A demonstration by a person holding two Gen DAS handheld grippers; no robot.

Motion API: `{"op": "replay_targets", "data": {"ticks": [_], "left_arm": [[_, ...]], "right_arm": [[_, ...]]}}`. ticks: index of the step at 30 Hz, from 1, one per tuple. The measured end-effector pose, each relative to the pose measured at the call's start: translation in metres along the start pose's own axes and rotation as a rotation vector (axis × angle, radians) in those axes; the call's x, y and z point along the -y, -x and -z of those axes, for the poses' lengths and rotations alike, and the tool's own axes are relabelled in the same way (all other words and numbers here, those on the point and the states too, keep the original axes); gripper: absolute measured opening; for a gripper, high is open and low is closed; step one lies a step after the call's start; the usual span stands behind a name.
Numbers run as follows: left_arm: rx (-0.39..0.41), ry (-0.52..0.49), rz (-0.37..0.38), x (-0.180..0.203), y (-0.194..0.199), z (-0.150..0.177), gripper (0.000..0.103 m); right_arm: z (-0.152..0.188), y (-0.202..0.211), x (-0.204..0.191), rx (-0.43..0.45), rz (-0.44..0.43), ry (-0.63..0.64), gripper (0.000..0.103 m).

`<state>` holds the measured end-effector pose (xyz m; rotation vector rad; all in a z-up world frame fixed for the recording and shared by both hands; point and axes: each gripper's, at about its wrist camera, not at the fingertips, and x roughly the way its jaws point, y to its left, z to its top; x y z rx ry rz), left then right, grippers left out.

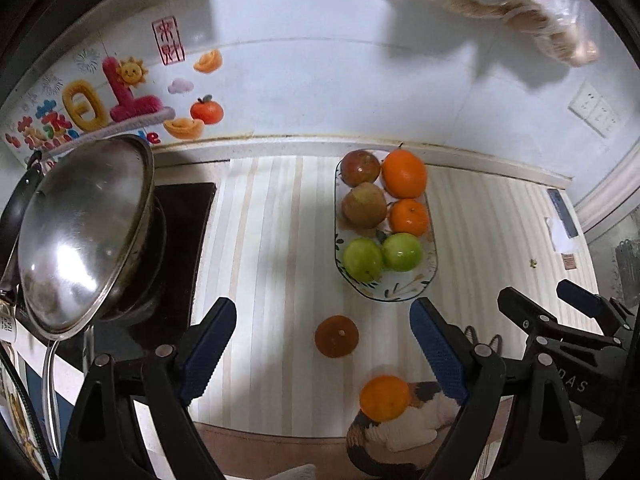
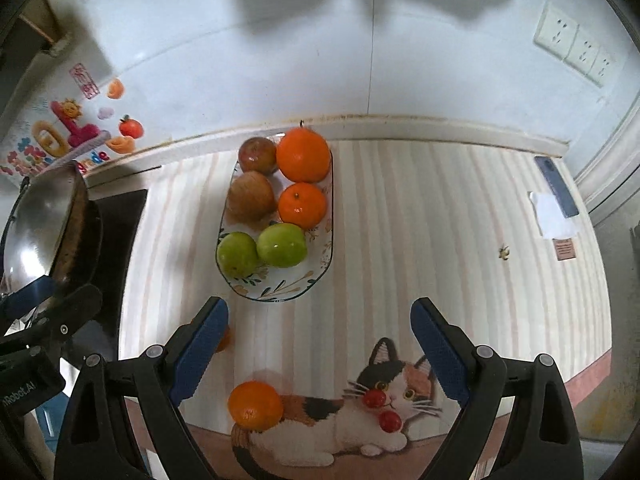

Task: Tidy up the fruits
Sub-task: 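Move both open grippers back toward the remaining orange fruits, then grasp the dark tangerine with the left gripper while the right grasps the large orange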

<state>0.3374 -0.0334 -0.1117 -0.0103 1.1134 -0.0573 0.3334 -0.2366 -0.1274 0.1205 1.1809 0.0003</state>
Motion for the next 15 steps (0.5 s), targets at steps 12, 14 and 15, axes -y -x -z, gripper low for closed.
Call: {"op": "replay_targets", "data": {"ticks": [12,14,15], "left_arm": [[0.077,0.004,0.023,-0.001,0.043,0.015,0.089],[0.071,0.015,0.024,-0.005,0.042,0.018,0.089],[0.069,0.020,0.021,-0.007,0.041,0.020,0.089]], "right_arm": [[0.019,0.071,-0.004,0.099,-0.028,0.005,0.095],[0.020,0.072,-0.004,0.098,-0.039,-0.002,0.095],[0.020,0.070,-0.004,0.089,-0.050,-0.006,0.095]]}}
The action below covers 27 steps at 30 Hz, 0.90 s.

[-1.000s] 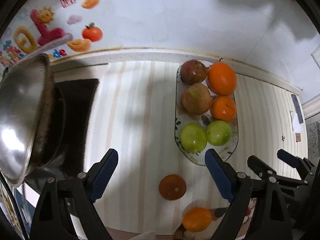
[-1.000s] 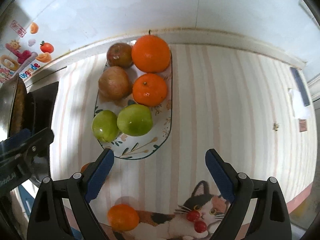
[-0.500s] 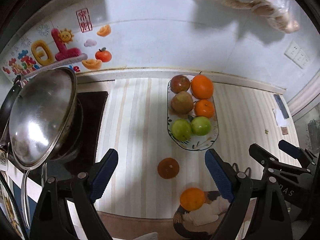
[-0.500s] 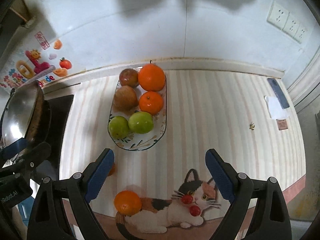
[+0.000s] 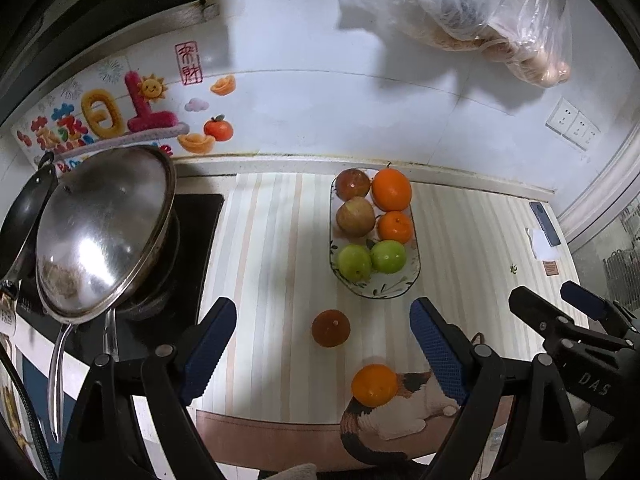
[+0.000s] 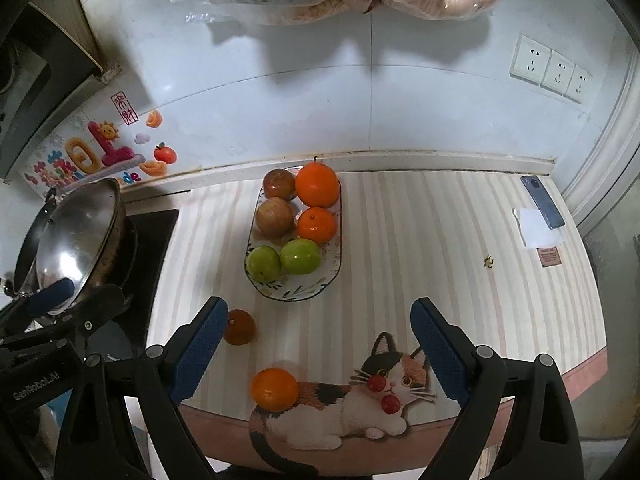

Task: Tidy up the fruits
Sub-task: 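Grasp the dark tangerine with the left gripper while the right grasps the large orange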

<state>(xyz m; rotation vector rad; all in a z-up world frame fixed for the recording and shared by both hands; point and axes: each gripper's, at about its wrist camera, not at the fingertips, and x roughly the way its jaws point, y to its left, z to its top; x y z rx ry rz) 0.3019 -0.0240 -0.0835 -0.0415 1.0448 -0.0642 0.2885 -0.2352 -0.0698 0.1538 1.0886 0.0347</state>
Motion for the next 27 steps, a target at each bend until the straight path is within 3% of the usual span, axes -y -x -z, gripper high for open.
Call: {"op": "replay_targets", "data": {"ticks": [4,5,10,15,17,19,21,27], "left_arm": [[-0.036,0.017,-0.038,-0.010,-0.018,0.009,0.092],[-0.056,0.018,-0.053,-0.013,-0.027,0.013,0.099],[-0.180,0.037,-0.121,-0.030,-0.075,0.037,0.100],[-0.309,0.056,-0.166,-0.043,-0.119,0.063,0.099],[-0.351,0.070,-0.164,-0.046,-0.132,0.070,0.099],[-0.376,0.081,-0.161,-0.047,-0.139,0.075,0.099],[-0.394,0.095,-0.140,-0.046,-0.146,0.074,0.099],[-0.431,0.110,-0.050,-0.028,-0.174,0.051,0.099]], "right_arm": [[0.009,-0.027,-0.003,-0.087,-0.048,-0.005,0.095],[0.014,-0.039,-0.005,-0.127,-0.069,-0.007,0.095],[0.052,-0.122,-0.014,-0.378,-0.172,-0.031,0.095],[0.093,-0.195,-0.022,-0.590,-0.206,-0.065,0.095],[0.105,-0.214,-0.026,-0.630,-0.202,-0.064,0.094],[0.112,-0.227,-0.027,-0.652,-0.187,-0.059,0.087],[0.119,-0.238,-0.030,-0.675,-0.222,-0.062,0.069],[0.112,-0.234,-0.012,-0.619,-0.184,-0.030,0.069]]}}
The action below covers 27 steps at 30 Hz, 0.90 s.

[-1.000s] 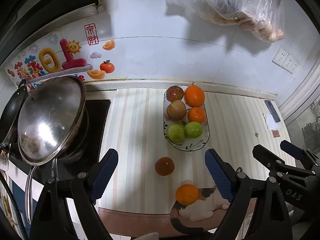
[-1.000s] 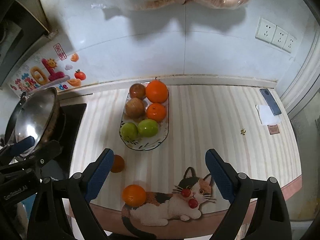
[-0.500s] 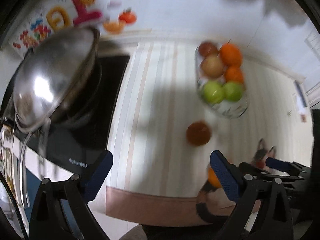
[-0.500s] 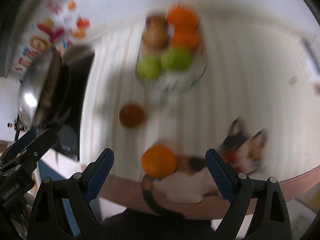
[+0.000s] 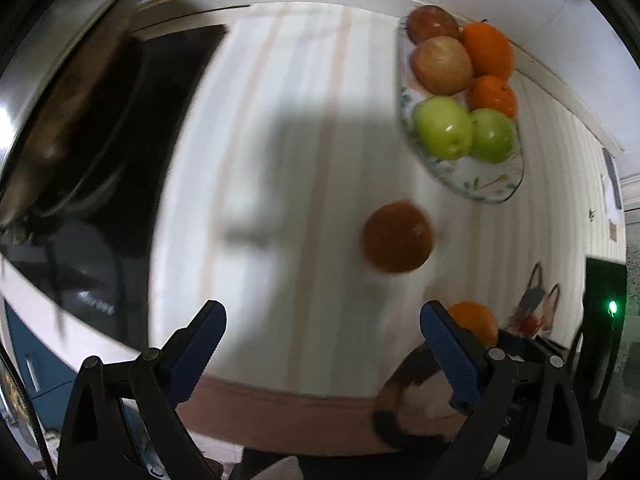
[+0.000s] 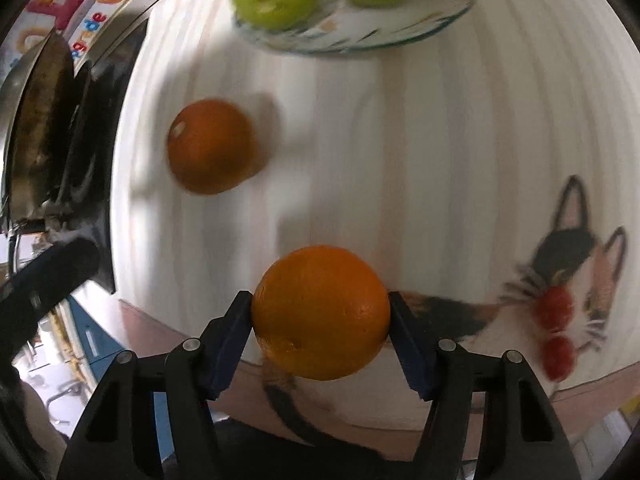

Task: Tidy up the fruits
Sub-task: 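Grasp the dark tangerine with the left gripper while the right grasps the large orange, then carry both fruits onto the floral plate and open both grippers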

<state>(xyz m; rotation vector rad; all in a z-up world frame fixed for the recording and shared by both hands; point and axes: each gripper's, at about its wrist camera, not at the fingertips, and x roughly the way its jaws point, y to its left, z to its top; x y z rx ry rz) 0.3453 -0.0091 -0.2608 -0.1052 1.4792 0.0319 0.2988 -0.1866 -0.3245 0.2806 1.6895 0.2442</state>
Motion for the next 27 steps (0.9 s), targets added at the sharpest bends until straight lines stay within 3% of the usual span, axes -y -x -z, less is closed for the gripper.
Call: {"op": "replay_targets", "data": {"ticks": [7,8,9,12,27], "left_arm": [[-0.048,-0.094,-0.013,0.039,-0.039,-0.042,0.098],[-0.065,-0.111,-0.013,0.044,-0.047,-0.044,0.090],[-0.075,-0.118,-0.009,0.047,-0.053,-0.046,0.075],[-0.089,-0.122,0.010,0.051,-0.065,-0.044,0.053],[-0.083,-0.130,-0.025,0.054,-0.060,0.020,0.052]], "right_arm": [[-0.027,0.023,0.043,0.064,0.039,-0.072,0.069],[-0.031,0.023,0.044,0.066,0.039,-0.072,0.069],[-0.035,0.023,0.046,0.066,0.038,-0.069,0.069],[-0.039,0.023,0.050,0.063,0.040,-0.063,0.069],[-0.036,0.019,0.053,0.018,0.043,-0.040,0.070]]}}
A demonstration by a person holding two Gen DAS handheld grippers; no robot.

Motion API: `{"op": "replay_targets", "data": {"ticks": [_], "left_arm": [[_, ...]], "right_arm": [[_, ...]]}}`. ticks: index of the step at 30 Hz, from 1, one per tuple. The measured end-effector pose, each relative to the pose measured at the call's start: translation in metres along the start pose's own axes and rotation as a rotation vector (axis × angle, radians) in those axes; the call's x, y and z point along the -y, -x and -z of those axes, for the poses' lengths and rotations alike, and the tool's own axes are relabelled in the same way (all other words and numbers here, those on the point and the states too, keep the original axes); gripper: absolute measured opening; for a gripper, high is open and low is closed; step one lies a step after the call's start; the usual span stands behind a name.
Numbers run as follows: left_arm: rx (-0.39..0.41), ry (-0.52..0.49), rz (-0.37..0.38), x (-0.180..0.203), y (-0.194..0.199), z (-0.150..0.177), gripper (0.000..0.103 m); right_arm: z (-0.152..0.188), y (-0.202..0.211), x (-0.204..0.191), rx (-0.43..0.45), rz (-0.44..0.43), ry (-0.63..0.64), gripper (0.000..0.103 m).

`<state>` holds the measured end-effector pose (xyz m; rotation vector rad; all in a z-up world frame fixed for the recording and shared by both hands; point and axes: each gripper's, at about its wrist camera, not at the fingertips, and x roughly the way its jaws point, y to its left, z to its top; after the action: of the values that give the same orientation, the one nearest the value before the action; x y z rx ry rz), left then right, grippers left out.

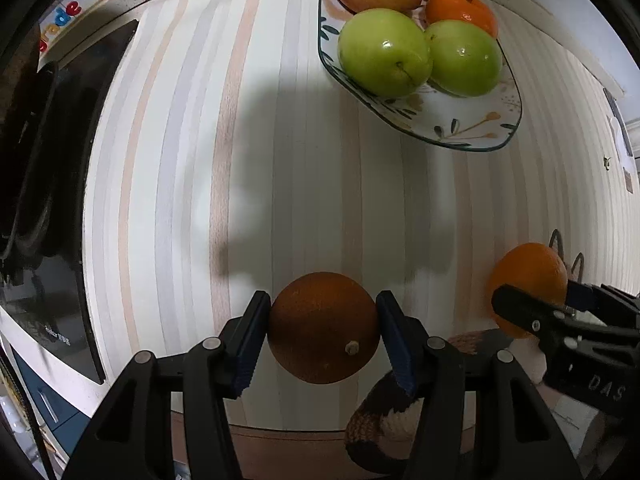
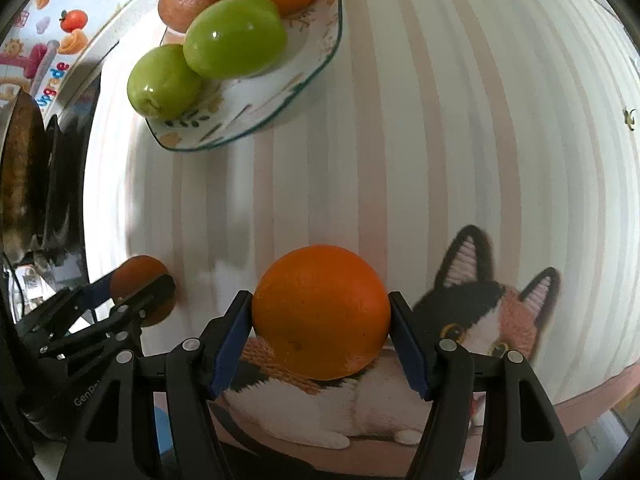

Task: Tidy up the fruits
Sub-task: 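Carry both fruits onto the floral plate and open both grippers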

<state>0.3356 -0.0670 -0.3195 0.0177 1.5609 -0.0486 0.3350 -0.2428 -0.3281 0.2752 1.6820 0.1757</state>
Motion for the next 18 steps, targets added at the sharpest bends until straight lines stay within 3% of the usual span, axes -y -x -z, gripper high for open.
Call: {"op": "replay_targets", "data": {"ticks": [8,18], "left_arm": [[0.003,0.009,-0.002,0.011,0.000,0.002,0.052],[0.051,0.006,0.023,-0.006,0.026,-0.019,0.052]], "right_arm": [[0.006,0.009,0.005,0.005,0.027,0.023,0.072],[0.008,0.026,0.015,0.096,0.012,0.022,0.069]]}}
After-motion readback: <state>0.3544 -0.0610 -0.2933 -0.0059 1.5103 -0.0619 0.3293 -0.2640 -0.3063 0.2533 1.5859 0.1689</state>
